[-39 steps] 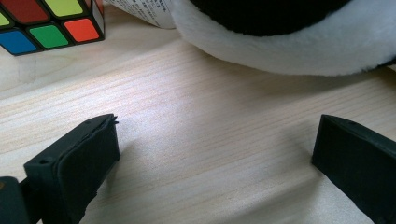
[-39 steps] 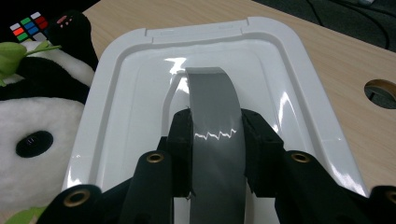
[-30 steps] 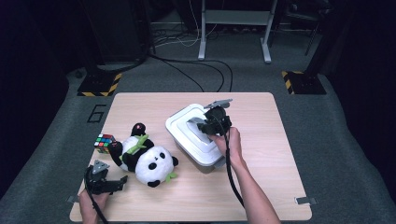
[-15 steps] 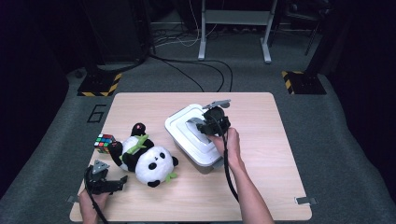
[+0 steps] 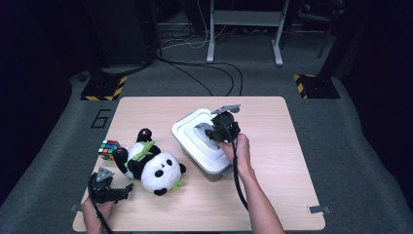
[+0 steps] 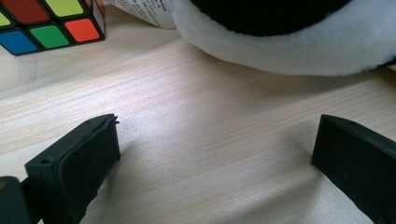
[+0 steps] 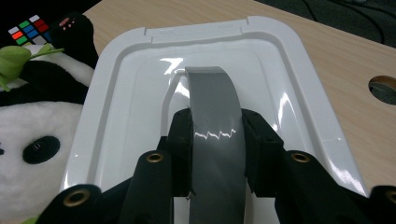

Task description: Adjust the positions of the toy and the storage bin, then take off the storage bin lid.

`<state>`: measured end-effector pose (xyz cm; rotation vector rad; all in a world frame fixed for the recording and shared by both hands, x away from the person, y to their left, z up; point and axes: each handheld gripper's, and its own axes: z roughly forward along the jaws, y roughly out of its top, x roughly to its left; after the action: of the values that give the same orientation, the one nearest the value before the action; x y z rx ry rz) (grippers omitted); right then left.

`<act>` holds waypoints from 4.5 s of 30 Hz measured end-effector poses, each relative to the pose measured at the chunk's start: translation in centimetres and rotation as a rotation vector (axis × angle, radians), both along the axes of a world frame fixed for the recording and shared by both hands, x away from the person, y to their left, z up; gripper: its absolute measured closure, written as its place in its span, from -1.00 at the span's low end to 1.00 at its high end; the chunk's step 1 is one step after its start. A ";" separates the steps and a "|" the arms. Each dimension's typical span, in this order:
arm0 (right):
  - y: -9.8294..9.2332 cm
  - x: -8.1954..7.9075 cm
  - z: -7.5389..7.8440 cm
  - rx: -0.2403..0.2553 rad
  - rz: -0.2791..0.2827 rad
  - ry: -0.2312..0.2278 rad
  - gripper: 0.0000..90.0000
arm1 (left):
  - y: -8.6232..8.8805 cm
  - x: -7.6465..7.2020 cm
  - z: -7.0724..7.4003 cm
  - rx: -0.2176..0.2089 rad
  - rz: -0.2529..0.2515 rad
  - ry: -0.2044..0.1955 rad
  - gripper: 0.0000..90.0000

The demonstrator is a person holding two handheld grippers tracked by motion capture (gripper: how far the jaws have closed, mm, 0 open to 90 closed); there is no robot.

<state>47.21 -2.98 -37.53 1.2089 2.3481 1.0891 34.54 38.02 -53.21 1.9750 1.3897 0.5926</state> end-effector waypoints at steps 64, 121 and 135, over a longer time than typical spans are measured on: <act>-1.5 -1.5 4.4 -0.037 0.006 -0.147 0.49 | 0.0 0.0 0.0 0.000 0.000 -0.001 -0.98; -16.2 -2.3 3.9 -0.039 -0.317 -0.164 0.49 | 0.0 0.0 0.0 0.002 -0.001 0.000 -0.98; -18.8 -1.5 1.1 -0.040 -0.416 -0.113 0.49 | 0.0 0.0 0.0 0.002 -0.001 -0.001 -0.98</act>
<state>45.69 -21.83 -36.47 1.4901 1.9063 0.9340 34.55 38.00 -53.19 1.9759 1.3881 0.5950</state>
